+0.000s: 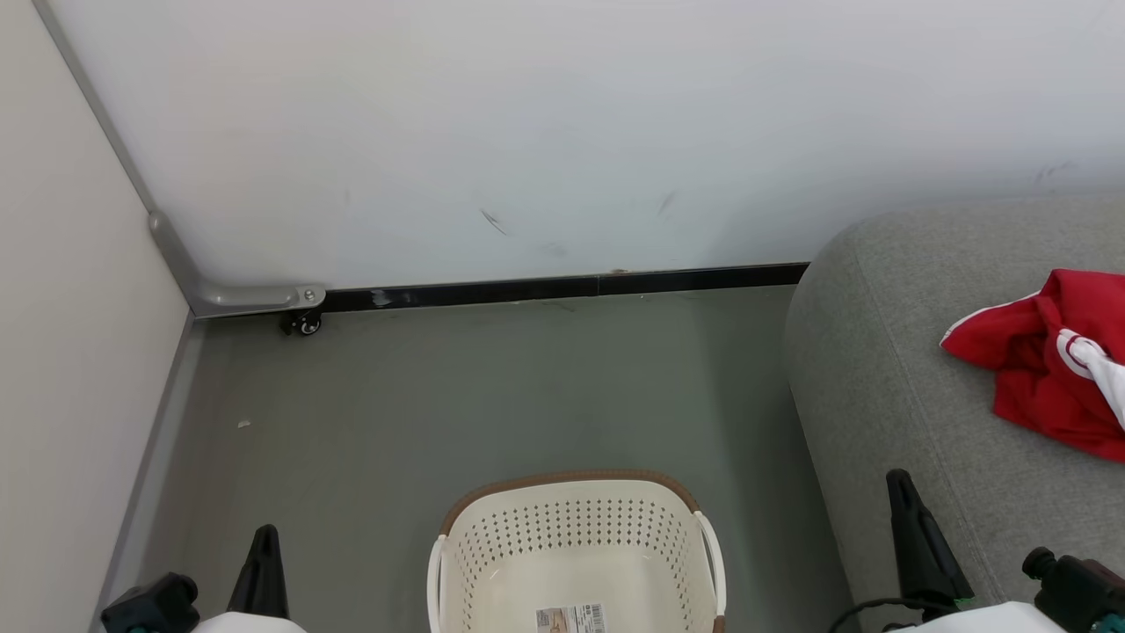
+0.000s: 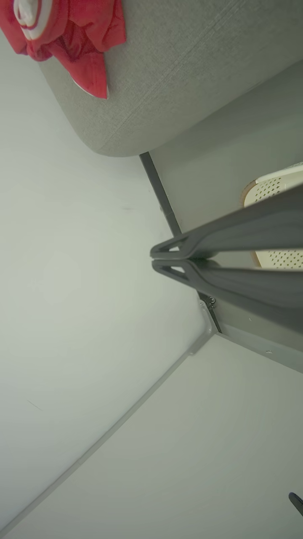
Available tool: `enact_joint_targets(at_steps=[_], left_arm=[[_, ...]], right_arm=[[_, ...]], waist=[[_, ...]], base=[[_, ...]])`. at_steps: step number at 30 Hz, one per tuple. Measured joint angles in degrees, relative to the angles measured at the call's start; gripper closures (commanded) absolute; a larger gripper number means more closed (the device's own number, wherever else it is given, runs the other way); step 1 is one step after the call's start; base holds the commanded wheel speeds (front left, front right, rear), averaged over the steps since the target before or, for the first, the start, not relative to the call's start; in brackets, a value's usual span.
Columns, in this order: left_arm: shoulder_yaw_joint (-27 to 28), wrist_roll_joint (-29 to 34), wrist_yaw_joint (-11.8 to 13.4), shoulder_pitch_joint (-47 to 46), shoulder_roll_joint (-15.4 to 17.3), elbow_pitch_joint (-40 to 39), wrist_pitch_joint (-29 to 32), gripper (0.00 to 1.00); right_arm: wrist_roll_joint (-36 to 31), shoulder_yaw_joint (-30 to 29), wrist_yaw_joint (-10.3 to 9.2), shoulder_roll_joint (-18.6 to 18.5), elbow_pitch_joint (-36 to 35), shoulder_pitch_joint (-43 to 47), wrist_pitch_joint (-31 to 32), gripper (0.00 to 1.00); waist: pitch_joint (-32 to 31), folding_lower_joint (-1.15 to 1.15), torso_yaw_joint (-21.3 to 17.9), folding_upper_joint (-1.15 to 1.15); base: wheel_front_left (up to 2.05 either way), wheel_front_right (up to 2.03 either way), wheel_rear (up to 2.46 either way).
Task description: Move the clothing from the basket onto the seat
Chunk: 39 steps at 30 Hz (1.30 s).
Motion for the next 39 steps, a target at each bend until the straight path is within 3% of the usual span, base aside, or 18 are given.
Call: enact_joint_targets(at_steps=[11,20,25,39], left_arm=[[1.68,-8.75,-2.03,-0.89,-0.8,-0.01,2.75,1.0],[2.96,-15.97,-3.54,-1.11,-1.21,-0.03,4.54,1.0],[3.64,-19.91,-4.2,-1.17,-1.46,-0.04,5.52,1.0],[5.5,-31.17,-6.98,-2.41,-2.11,0.03,7.89,1.0]], right_arm=[[9.2,-0.6,-0.01,-0.34,0.25,-1.12,1.77,1.0],[16.86,-0.98,-0.01,-0.85,0.92,-1.58,3.08,1.0],[21.18,-1.25,-0.01,-1.13,1.19,-2.5,3.89,1.0],[32.95,-1.98,-0.01,-1.74,2.56,-4.68,5.81,1.0]], waist=[[-0.19,0.62,-0.13,0.0],[-0.32,0.81,-0.24,0.0],[-0.23,0.73,-0.32,0.0],[0.67,0.06,-0.51,0.0]], base=[[0.0,0.0,0.0],[0.0,0.0,0.0],[0.0,0.0,0.0],[0.0,0.0,0.0]])
